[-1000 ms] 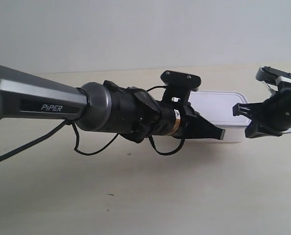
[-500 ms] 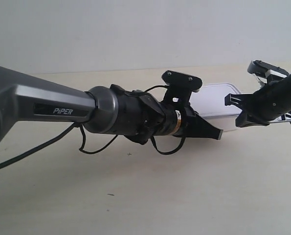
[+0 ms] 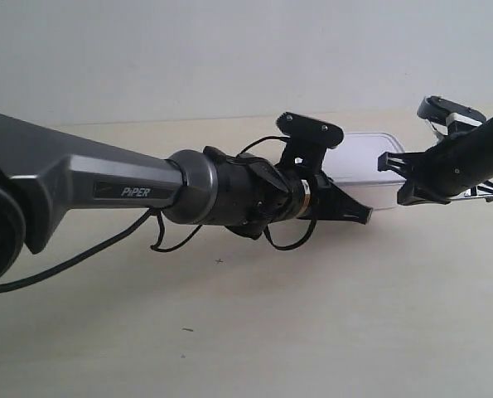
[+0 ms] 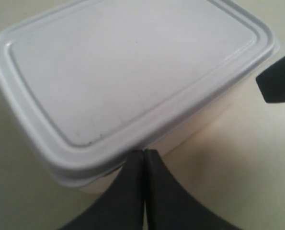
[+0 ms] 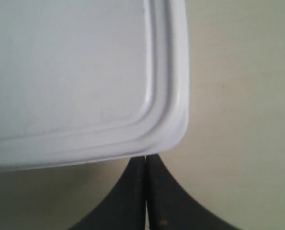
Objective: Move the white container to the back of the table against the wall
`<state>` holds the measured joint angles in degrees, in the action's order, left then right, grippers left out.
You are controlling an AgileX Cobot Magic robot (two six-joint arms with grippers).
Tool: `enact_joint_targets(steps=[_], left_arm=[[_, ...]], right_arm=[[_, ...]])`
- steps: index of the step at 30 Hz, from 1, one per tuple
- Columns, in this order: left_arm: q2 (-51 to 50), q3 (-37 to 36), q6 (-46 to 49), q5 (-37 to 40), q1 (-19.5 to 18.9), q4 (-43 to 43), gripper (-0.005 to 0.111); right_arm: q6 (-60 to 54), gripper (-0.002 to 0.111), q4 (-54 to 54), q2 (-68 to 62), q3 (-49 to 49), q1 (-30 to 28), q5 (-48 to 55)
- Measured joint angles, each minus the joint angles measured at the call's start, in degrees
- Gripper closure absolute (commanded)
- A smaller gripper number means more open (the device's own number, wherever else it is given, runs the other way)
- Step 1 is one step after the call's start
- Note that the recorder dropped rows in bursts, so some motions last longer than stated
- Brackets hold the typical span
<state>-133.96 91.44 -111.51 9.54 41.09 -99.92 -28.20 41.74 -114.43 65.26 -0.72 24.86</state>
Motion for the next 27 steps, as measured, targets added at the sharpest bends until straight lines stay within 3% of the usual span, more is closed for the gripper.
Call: enact_joint_targets(steps=[15, 22, 27], left_arm=[[-4.9, 6.1, 3.1, 0.9, -0.8, 0.0, 0.107], [-6.5, 9.5, 5.2, 0.6, -1.0, 0.0, 0.107], [-6.8, 9.7, 5.3, 0.3, -4.2, 0.0, 0.107]], right_arm=[[-1.1, 0.108, 1.4, -4.2, 5.7, 0.3, -0.6], [-1.1, 0.108, 1.5, -5.5, 7.7, 5.3, -2.7], [-1.2, 0.108, 1.5, -6.6, 10.8, 6.7, -3.3]])
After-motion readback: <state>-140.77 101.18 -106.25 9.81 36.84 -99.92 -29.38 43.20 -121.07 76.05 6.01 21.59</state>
